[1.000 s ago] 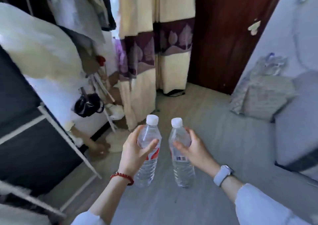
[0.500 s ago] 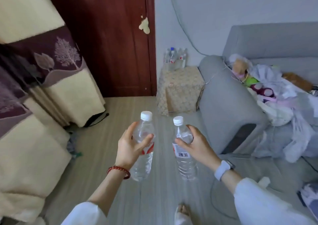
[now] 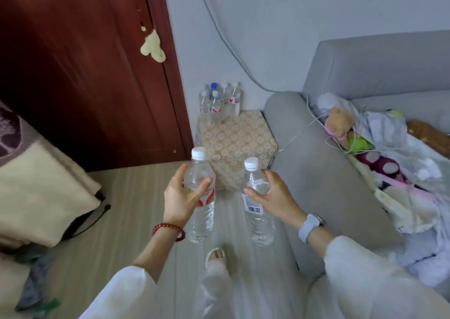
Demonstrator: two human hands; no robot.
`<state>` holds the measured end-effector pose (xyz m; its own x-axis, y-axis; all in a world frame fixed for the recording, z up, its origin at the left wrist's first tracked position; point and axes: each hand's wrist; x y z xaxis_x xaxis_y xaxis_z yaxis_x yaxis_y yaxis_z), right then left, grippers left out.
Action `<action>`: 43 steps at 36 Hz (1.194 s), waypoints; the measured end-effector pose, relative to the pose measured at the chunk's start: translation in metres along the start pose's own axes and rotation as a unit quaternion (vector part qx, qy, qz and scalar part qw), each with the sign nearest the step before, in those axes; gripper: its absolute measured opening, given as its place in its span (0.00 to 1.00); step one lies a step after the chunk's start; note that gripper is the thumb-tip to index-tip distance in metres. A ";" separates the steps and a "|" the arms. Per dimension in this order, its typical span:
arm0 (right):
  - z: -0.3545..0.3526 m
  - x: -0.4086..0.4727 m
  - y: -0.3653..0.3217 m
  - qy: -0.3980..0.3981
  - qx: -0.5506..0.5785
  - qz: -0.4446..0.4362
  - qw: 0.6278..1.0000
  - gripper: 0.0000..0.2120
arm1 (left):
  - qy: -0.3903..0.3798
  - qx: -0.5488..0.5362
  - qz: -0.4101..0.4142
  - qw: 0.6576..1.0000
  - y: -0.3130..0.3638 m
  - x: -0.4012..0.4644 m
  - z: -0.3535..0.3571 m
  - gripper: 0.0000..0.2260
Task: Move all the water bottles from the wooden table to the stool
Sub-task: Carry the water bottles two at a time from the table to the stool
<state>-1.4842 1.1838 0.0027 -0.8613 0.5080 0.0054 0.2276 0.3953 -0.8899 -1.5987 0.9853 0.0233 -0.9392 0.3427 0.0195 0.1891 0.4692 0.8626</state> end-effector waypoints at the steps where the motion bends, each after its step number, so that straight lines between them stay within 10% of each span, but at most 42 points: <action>1: 0.001 0.025 0.002 0.006 0.001 0.002 1.000 0.26 | -0.006 0.003 0.006 1.000 -0.002 0.026 0.007 0.29; 18: -0.026 0.387 0.048 0.064 0.049 0.114 0.990 0.32 | -0.118 0.127 0.068 0.982 0.020 0.394 0.157 0.34; 43: 0.044 0.669 0.234 0.127 0.090 0.166 0.974 0.26 | -0.067 0.510 0.292 0.806 -0.075 0.648 0.339 0.32</action>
<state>-2.0273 1.5829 -0.2216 -0.6090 0.7666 -0.2036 0.3715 0.0489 -0.9272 -2.1240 1.4480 -0.1997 -0.5781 0.8006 0.1575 0.7896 0.5976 -0.1397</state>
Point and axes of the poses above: each hand's wrist, its own x-axis towards the middle knuckle, its own z-axis out of the palm, y = z × x, and after that the axes turned 8 degrees about x, right-handed
